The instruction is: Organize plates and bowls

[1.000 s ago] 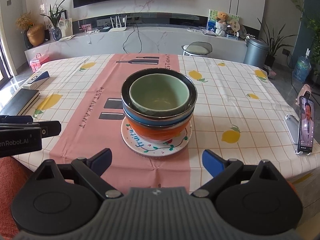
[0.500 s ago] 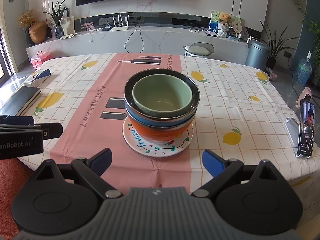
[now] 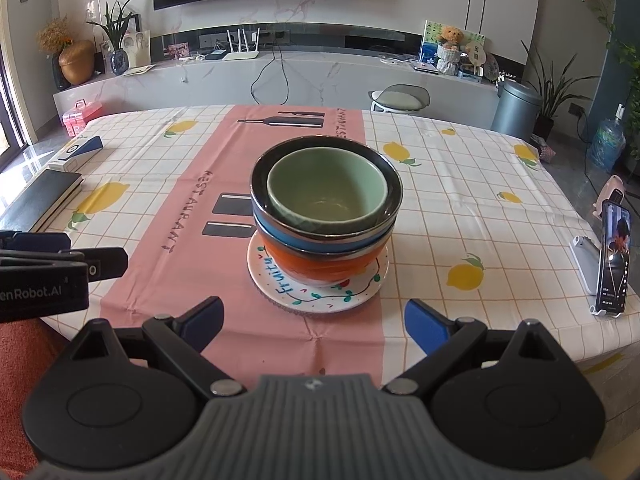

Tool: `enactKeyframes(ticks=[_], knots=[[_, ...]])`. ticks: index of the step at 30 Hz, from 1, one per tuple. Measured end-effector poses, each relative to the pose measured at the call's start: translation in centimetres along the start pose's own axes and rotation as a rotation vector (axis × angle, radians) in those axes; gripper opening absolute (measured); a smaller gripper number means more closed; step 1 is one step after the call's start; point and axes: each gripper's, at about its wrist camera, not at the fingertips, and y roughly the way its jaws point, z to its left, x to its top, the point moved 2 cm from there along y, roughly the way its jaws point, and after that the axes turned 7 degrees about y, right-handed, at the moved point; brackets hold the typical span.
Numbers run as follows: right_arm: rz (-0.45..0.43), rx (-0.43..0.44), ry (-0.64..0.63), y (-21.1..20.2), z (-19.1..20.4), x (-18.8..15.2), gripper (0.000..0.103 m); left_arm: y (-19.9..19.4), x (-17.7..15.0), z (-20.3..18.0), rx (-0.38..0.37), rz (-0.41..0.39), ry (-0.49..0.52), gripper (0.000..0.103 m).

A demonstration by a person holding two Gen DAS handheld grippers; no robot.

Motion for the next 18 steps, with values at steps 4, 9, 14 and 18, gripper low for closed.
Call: enactKeyframes(ticks=[4, 9, 14, 18], knots=[[0.003, 0.0, 0.002, 0.11, 0.02, -0.09, 0.095, 0.0, -0.03, 0.04, -0.003, 0.002, -0.001, 0.078], [0.003, 0.0, 0.003, 0.14, -0.01, -0.1, 0.095, -0.1, -0.03, 0.01, -0.003, 0.001, 0.001, 0.078], [0.01, 0.002, 0.011, 0.29, -0.13, -0.22, 0.095, -0.13, -0.03, 0.01, -0.003, 0.001, 0.0, 0.078], [0.011, 0.003, 0.012, 0.3, -0.17, -0.27, 0.095, -0.13, 0.0, 0.02, -0.004, 0.0, 0.003, 0.078]])
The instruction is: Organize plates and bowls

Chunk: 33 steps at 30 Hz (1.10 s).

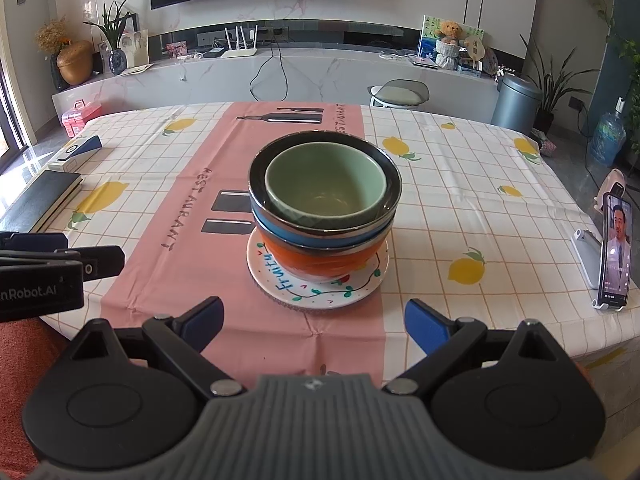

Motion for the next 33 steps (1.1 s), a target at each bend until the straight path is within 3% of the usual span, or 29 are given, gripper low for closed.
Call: enactKeyframes(ticks=[33], knots=[[0.016, -0.004, -0.003, 0.05, 0.04, -0.02, 0.095, -0.14, 0.01, -0.01, 0.001, -0.001, -0.003, 0.078]])
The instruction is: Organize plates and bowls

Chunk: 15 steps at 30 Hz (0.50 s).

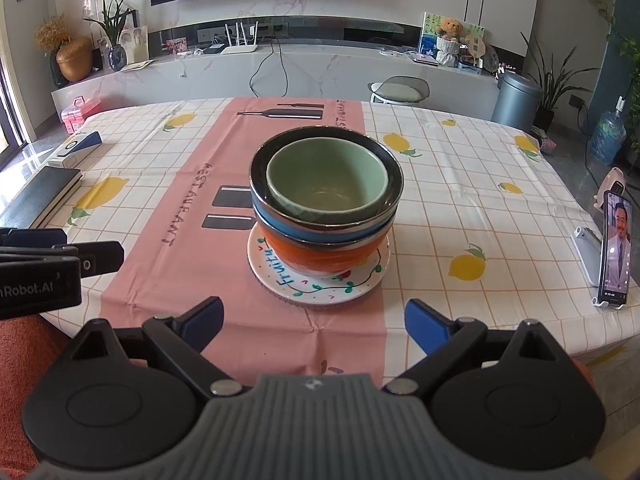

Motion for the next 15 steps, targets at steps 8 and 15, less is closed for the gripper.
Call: enactKeyframes(ticks=[8, 15], knots=[[0.001, -0.002, -0.003, 0.03, 0.17, -0.07, 0.095, 0.0, -0.02, 0.02, 0.0, 0.0, 0.0, 0.078], [0.0, -0.003, -0.003, 0.03, 0.17, -0.07, 0.095, -0.12, 0.04, 0.11, 0.001, 0.0, -0.001, 0.078]])
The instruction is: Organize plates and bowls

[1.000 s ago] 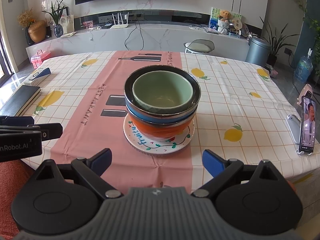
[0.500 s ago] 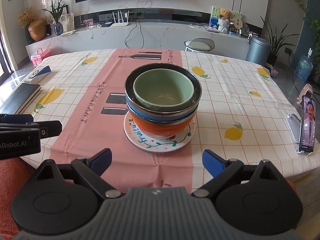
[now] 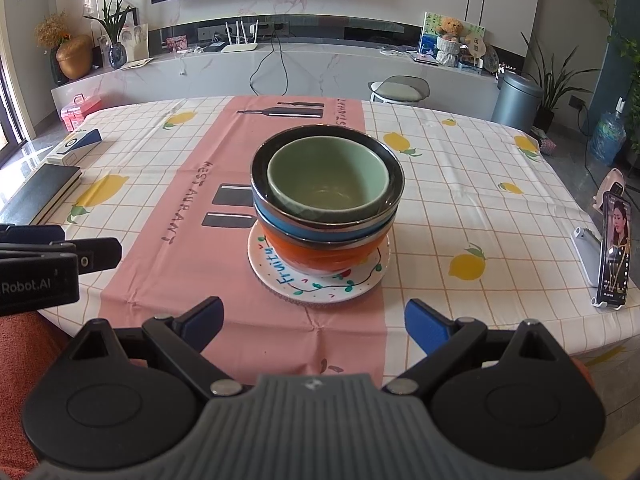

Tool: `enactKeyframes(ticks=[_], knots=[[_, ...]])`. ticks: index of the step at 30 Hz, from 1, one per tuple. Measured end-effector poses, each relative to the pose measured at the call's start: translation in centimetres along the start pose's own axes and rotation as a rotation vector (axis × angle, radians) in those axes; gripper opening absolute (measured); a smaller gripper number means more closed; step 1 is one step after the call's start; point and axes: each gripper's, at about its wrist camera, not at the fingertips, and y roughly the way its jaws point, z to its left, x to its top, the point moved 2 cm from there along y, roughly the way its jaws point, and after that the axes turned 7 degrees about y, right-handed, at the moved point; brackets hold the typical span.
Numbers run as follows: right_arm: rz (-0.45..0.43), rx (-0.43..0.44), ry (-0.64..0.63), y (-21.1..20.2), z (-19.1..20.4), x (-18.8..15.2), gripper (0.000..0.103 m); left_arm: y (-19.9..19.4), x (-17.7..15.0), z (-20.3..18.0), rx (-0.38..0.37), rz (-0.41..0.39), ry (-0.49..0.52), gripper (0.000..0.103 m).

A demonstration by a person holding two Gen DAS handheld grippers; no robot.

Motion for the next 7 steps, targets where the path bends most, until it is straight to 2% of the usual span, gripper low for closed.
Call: enactKeyframes(ticks=[7], knots=[[0.001, 0.0, 0.001, 0.0, -0.02, -0.03, 0.095, -0.19, 0.15, 0.2, 0.001, 0.0, -0.004, 0.078]])
